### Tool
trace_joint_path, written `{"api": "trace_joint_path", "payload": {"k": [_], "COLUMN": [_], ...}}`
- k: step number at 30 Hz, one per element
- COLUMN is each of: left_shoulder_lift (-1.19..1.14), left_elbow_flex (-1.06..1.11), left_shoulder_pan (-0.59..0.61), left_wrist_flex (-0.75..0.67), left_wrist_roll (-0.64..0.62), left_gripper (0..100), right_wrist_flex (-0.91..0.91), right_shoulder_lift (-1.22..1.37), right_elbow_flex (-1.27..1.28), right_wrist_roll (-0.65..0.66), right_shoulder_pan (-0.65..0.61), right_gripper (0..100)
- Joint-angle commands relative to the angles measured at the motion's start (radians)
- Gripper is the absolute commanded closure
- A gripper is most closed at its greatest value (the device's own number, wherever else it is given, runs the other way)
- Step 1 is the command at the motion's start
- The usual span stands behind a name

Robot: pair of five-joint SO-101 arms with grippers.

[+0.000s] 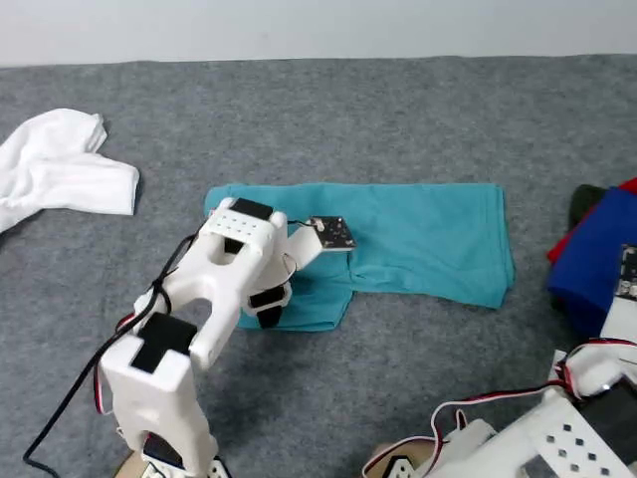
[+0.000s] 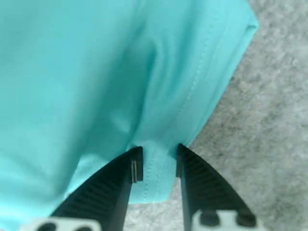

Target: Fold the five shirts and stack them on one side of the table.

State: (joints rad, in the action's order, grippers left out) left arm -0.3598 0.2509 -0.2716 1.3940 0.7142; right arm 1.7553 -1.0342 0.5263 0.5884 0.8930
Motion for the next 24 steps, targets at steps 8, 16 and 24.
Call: {"api": "trace_joint_path", "payload": {"k": [8,16,24], "left_shoulder_lift": [-0.044,-0.044,-0.057], "left_elbow_flex": [-0.205,-0.461,-0.601], "left_shoulder_pan": [0.005,0.011,0.008], "left_wrist_flex": [0.118,0.307,0.270], "left_wrist_roll": [0.008,0.008,0.005], "left_gripper": [100,100,100], "right_wrist_flex": [0.041,0.041,0.041], "right_shoulder_lift": [-0.008,-0.008,-0.008], "right_elbow_flex": [-0.006,-0.006,-0.006], "right_wrist_roll": [0.008,0.008,0.008], "right_shoulder_pan": [-0.005,-0.005,-0.005], "right_gripper": [75.4,75.4,75.4]}}
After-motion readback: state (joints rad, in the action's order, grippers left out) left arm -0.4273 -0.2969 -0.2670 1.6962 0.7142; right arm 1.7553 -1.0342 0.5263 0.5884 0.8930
